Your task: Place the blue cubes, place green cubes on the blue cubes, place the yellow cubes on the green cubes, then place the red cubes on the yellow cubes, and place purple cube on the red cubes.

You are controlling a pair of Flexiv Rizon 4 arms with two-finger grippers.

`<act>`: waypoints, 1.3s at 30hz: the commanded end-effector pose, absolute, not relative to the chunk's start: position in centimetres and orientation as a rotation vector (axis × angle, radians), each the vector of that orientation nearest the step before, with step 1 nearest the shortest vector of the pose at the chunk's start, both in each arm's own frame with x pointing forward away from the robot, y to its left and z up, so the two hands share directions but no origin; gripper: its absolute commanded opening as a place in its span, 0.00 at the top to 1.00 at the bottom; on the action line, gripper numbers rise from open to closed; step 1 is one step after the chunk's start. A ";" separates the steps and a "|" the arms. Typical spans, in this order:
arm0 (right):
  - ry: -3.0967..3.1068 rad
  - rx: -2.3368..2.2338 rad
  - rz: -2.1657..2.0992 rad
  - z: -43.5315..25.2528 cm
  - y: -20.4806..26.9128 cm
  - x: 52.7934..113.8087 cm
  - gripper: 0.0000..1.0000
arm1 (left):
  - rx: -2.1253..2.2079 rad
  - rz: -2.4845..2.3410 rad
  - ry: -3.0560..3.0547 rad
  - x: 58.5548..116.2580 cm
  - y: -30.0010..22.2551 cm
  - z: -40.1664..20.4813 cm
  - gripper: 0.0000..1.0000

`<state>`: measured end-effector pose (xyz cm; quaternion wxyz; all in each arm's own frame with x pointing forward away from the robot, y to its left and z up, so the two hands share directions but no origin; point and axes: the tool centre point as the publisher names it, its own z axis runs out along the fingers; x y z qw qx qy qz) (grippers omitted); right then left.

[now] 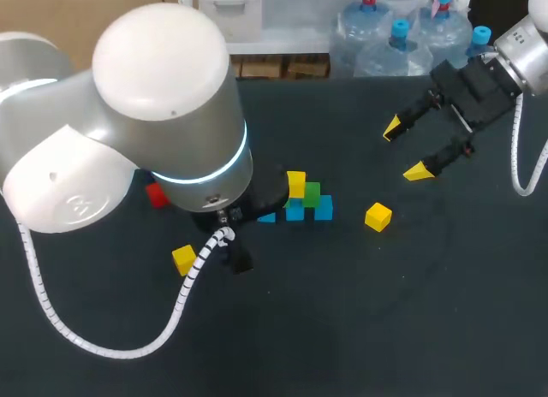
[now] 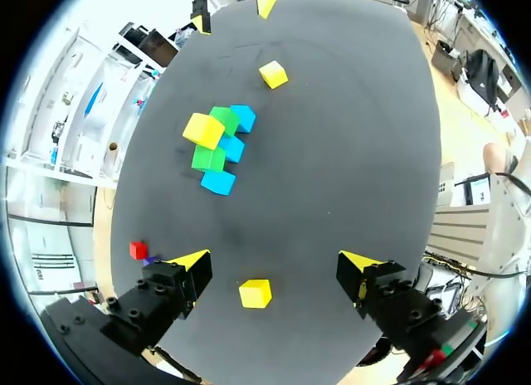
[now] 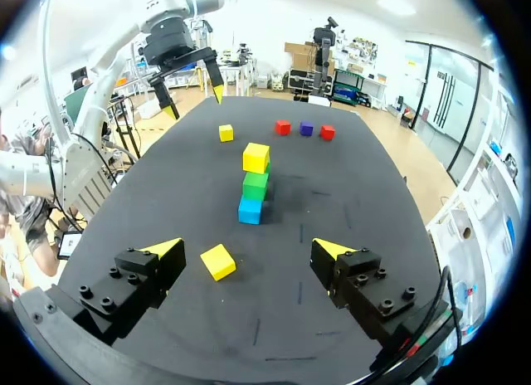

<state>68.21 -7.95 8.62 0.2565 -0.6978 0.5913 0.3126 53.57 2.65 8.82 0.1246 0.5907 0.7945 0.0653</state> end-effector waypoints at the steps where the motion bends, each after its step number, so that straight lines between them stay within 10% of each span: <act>1: 1.603 -1.893 0.848 8.6 -7.9 68.2 0.00 | 1.726 0.185 2.314 53.7 2.8 8.8 0.00; 39: 1.604 -2.415 0.713 5.9 -6.8 65.7 0.00 | 1.728 0.215 2.335 54.3 3.8 9.1 0.00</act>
